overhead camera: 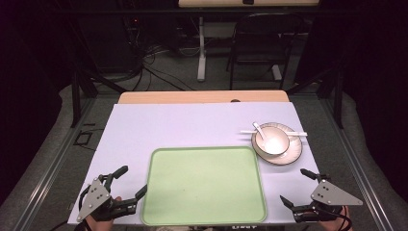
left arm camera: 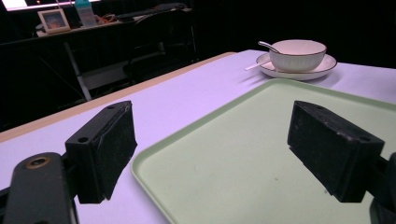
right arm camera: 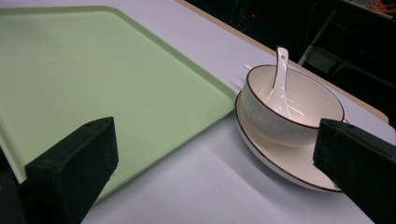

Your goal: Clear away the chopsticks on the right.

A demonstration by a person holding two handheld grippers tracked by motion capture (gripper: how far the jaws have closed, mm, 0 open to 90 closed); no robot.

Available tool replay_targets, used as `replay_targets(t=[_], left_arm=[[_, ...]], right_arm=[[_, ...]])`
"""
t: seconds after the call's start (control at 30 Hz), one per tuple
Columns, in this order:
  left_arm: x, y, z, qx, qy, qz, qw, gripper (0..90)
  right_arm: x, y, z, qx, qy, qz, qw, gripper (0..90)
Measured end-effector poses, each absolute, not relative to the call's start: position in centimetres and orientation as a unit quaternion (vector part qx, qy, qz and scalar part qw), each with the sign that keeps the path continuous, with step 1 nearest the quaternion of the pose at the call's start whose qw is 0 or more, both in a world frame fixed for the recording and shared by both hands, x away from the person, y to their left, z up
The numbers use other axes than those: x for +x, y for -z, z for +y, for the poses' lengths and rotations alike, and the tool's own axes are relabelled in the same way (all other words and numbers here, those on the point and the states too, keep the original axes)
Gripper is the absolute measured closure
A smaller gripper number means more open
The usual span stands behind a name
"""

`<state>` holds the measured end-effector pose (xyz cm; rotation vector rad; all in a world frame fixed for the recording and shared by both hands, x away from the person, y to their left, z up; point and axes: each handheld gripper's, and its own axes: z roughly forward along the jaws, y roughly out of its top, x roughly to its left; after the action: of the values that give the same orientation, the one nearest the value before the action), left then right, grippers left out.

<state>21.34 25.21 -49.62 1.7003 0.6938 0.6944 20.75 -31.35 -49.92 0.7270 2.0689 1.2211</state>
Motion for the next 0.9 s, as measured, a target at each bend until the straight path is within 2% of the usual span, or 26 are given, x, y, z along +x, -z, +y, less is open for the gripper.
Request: replay_targets(t=[0.3,0.57,0.9], left_arm=[[21.3,49.6,25.2,0.721,-0.294,0.292,0.555,15.3],[21.4,49.7,25.1,0.723,-0.293,0.293,0.553,15.3],[21.4,49.7,25.2,0.722,-0.293,0.292,0.554,15.3]], right_arm=[[21.3,49.7,-31.2,0.262,-0.454,0.801,0.289,0.0],[22.1,49.3,-31.1,0.261,-0.419,0.816,0.299,0.0],[24.5,49.3,-30.6,0.289,-0.391,0.834,0.262,0.0]])
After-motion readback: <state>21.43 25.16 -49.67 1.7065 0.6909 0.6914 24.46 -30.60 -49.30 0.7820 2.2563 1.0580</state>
